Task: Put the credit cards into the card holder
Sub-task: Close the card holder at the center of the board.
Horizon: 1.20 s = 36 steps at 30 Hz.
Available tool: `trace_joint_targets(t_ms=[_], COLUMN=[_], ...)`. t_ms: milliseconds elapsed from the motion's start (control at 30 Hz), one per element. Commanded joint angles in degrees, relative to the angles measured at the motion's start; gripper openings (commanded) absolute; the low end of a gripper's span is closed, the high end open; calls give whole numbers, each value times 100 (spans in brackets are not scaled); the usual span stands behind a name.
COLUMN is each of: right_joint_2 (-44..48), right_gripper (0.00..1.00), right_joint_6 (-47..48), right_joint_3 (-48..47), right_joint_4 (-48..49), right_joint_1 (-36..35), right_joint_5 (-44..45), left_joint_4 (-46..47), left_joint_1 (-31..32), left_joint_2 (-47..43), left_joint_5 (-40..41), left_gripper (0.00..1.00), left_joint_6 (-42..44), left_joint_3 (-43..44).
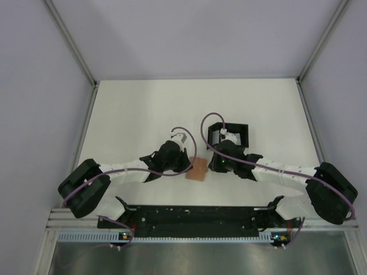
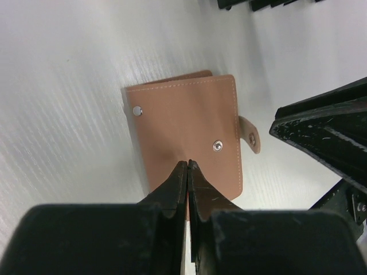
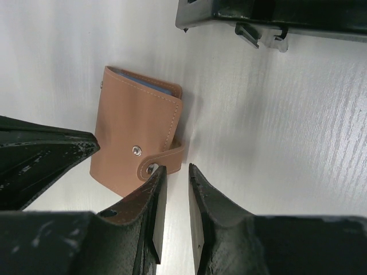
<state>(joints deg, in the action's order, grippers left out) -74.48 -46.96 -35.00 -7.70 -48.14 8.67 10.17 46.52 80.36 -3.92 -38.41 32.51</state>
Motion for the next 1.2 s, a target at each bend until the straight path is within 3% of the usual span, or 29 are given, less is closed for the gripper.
trace_joint_targets(t_ms=[0, 267, 1167], right_joint_2=[-49, -146, -419], right_gripper=[22, 21, 19], right_joint_6=[90, 82, 301], right_joint_3=[-209, -191, -411], right_joint_4=[208, 296, 375], right_joint_1=[85, 77, 85], right_joint_5=[-67, -155, -243], left_joint_4=[432, 1030, 916], left_joint_1=[59, 85, 313], left_joint_2=[278, 542, 1061], left_joint_5=[-205, -267, 76], left_gripper=[2, 0, 0], left_joint_6=[-43, -289, -606], left_joint_3=[63, -228, -403])
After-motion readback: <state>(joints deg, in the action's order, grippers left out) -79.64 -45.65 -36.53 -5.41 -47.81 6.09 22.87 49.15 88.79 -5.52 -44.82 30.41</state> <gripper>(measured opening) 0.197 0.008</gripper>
